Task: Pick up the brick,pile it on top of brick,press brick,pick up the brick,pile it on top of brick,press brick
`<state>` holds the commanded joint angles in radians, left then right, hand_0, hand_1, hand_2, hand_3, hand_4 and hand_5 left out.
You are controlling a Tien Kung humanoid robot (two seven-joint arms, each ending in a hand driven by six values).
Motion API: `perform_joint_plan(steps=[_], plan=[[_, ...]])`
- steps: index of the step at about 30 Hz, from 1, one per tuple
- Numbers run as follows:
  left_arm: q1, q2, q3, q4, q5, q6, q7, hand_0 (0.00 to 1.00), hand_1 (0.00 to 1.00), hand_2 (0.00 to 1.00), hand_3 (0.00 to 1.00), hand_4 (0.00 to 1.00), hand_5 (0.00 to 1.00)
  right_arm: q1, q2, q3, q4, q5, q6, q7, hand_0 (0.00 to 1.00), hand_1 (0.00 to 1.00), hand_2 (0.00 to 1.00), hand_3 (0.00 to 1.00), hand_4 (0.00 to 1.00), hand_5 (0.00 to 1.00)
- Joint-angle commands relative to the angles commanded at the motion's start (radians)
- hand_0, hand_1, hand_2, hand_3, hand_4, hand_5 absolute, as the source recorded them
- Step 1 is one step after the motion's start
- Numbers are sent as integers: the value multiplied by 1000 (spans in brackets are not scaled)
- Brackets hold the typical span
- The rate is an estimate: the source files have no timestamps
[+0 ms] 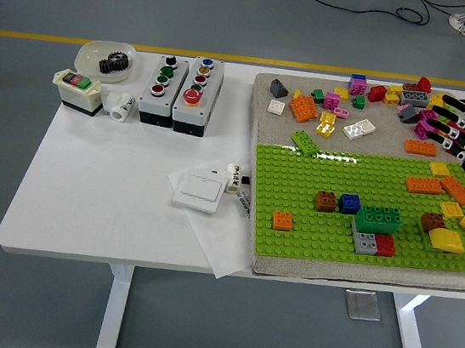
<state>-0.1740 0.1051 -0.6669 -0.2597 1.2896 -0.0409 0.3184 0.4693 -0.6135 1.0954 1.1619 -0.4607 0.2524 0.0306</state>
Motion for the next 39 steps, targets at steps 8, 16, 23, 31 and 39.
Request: perform_joint_plan(steps=[8, 16, 23, 31, 39], plan=[[3, 8, 11, -9, 8, -15, 4, 746, 745, 751, 599, 664, 601, -42, 59, 152, -18, -157, 81, -74, 877, 819, 826, 832, 998, 998], [9, 11, 9, -9, 23, -22, 0, 745, 744, 745, 599, 664, 603, -87, 117, 313, -28, -287, 143, -78, 876, 821, 828, 824, 998, 998], [30, 5, 4, -2, 28, -5, -5, 745, 740, 743, 601, 663, 602, -111, 137, 351, -23, -342, 160, -47, 875, 821, 830, 819, 998, 998], [29, 7, -6, -3, 57, -13, -4, 743, 736, 739, 602, 664, 605, -138, 153, 382, -37, -350, 133, -5, 876, 820, 829, 819, 998, 998], [23, 4, 12, -3, 35, -10, -8, 741, 736, 740, 602, 665, 608, -137, 147, 397, -64, -379, 100, 23, 920, 849, 850, 863, 998, 998]])
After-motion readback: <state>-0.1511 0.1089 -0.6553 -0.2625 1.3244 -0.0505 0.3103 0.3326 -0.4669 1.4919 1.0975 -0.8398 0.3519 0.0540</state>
